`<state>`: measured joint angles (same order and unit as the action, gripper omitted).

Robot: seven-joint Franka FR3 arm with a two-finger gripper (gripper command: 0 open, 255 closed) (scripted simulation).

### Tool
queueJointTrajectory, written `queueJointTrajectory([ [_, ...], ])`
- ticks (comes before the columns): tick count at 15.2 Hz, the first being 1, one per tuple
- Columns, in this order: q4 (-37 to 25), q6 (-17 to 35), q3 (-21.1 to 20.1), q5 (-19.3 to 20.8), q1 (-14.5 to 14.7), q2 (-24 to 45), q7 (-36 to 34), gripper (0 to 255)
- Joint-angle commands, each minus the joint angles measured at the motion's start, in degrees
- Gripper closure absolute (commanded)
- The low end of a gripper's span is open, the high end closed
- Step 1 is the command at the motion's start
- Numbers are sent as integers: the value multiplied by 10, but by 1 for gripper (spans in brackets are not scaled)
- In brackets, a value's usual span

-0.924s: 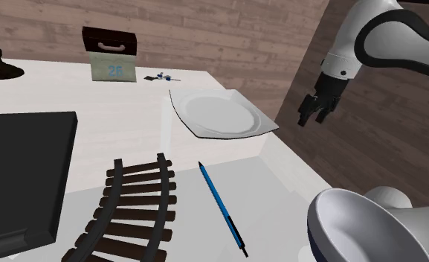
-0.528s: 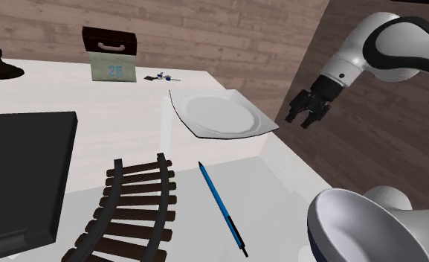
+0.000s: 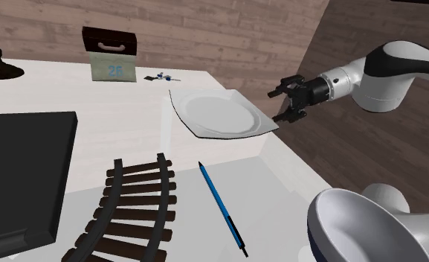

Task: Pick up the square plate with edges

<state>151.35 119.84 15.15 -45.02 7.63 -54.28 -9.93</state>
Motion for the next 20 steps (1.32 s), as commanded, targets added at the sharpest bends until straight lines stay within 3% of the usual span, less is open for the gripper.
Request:
queueJointTrajectory([
  [1,19,34,5,-47,12,-9,10,0],
  [9,61,62,15,-62,17,-9,51,0],
  [10,60,61,15,-61,16,-9,50,255],
  [17,62,58,16,-59,14,-12,50,255],
  [20,56,65,21,-51,27,-12,38,255],
])
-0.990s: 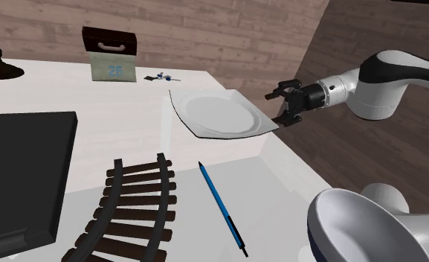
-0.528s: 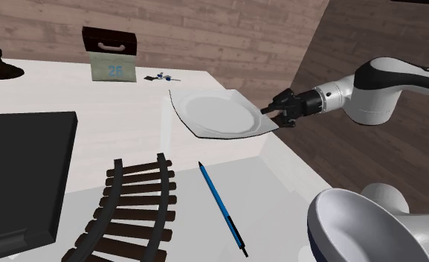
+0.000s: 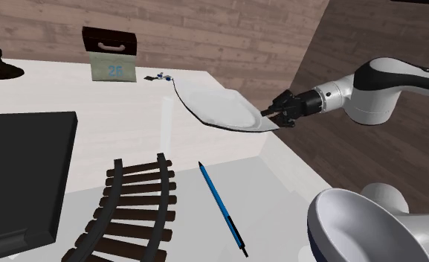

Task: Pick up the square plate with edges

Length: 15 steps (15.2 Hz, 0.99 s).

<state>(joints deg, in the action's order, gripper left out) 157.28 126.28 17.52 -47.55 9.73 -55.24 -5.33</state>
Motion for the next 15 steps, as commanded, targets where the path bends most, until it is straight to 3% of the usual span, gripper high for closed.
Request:
queueJointTrajectory([
  [1,-10,-2,-2,-20,9,-4,-16,255],
  [15,-99,-55,-18,7,6,4,-91,255],
])
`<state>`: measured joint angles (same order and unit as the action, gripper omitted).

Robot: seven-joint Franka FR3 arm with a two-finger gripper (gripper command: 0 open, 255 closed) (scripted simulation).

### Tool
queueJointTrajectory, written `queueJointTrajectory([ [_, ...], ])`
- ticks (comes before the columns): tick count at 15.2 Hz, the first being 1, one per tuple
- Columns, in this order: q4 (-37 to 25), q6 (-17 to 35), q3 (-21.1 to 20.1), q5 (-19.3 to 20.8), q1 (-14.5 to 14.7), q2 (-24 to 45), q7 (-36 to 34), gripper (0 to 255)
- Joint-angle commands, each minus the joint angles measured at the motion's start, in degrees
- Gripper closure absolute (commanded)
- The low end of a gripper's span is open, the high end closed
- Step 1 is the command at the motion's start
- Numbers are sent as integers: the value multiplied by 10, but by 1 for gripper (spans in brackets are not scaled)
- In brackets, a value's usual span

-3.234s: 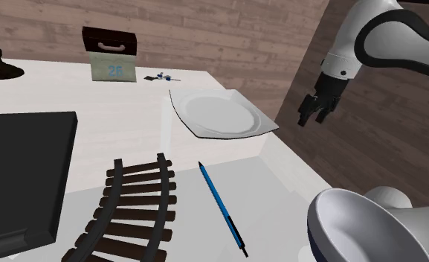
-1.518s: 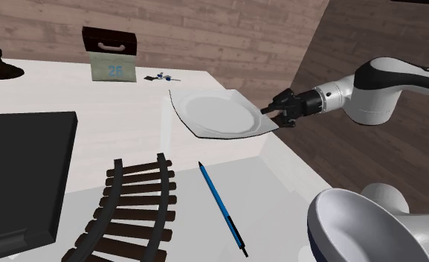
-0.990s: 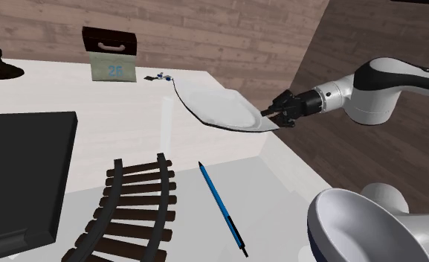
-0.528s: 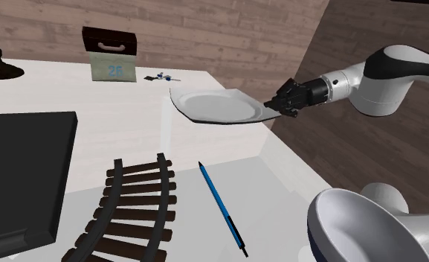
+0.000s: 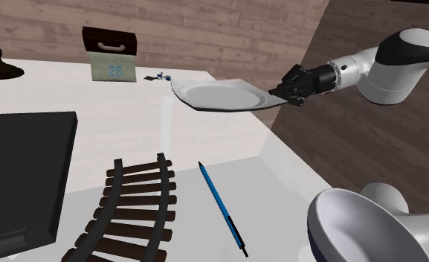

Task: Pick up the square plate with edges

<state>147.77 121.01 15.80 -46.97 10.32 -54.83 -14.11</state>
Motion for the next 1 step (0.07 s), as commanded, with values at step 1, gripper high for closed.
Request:
queueJointTrajectory([
  [1,-4,-2,-1,1,0,0,-4,255],
])
